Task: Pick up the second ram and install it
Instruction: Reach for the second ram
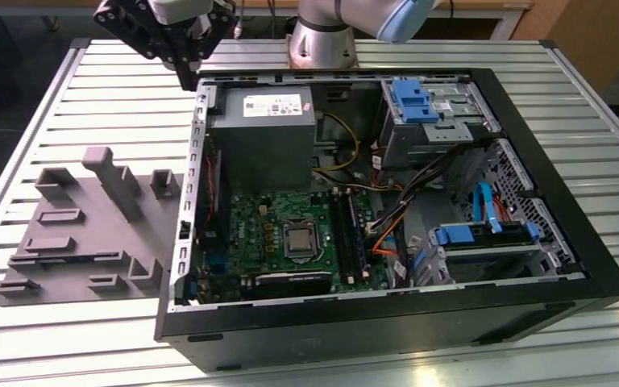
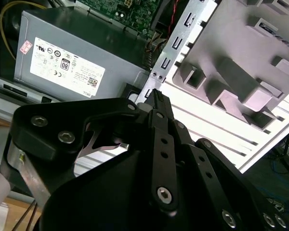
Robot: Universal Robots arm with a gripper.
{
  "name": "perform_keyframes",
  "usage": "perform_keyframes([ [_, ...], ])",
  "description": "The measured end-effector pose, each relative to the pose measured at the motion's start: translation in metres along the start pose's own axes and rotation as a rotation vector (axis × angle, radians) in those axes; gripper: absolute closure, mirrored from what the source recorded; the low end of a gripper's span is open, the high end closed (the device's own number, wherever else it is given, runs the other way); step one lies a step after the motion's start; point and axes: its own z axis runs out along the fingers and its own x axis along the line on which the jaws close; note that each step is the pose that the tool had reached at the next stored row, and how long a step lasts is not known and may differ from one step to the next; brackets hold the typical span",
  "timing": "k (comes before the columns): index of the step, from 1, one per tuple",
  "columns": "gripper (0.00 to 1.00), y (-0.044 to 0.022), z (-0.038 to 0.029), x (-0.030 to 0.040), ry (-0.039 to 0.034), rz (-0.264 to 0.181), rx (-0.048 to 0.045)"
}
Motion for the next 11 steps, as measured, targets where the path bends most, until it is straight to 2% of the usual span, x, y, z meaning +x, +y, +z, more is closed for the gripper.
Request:
perform_keyframes([
  [11,0.89,-0.0004,-0.0002,0.0056,-0.001,0.0,0.0],
])
